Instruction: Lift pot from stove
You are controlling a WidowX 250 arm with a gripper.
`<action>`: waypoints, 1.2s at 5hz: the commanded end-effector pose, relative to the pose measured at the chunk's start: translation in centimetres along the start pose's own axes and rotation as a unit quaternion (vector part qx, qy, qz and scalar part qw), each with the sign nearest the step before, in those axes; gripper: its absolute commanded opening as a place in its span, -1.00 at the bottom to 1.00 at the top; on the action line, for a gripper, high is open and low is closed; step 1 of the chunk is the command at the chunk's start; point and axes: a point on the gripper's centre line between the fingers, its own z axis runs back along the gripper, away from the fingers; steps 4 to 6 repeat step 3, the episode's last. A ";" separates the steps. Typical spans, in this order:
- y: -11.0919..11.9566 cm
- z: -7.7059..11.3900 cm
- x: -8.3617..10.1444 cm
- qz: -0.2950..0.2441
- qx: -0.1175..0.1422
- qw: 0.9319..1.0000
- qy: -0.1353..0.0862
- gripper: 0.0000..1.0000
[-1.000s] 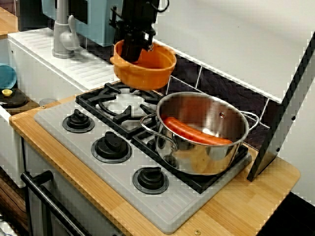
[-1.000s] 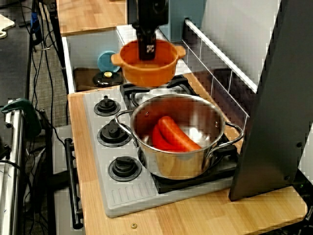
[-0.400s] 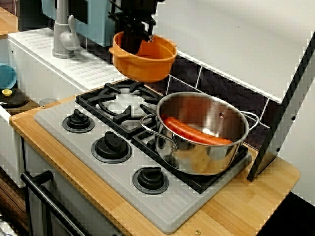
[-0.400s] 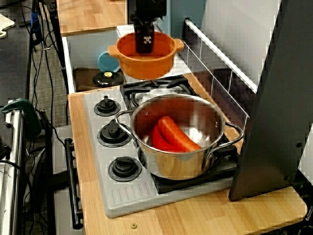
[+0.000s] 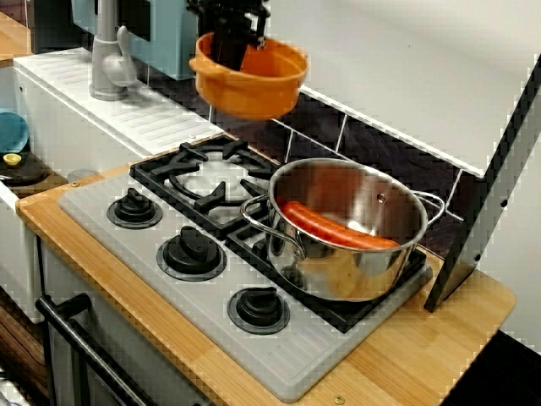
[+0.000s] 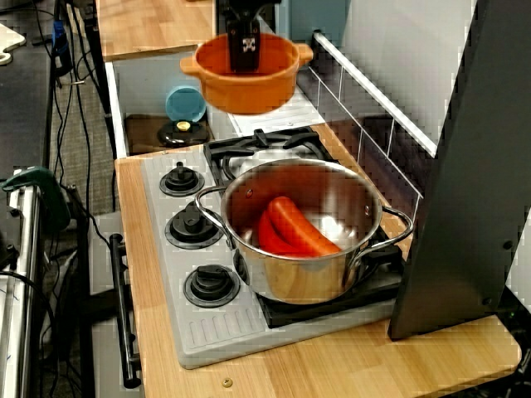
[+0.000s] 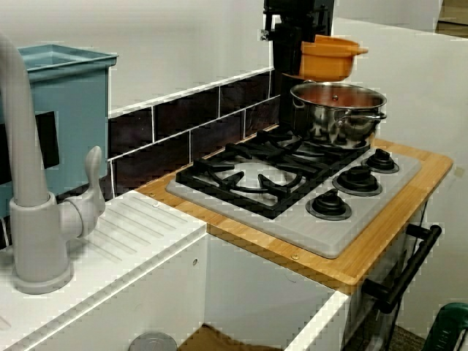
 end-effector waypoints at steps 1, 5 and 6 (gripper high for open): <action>0.6 2.8 0.8 0.008 0.002 1.000 -0.029 -1.00; 0.9 3.7 0.9 0.013 -0.009 1.000 -0.024 -1.00; 0.9 3.7 0.9 0.013 -0.009 1.000 -0.024 -1.00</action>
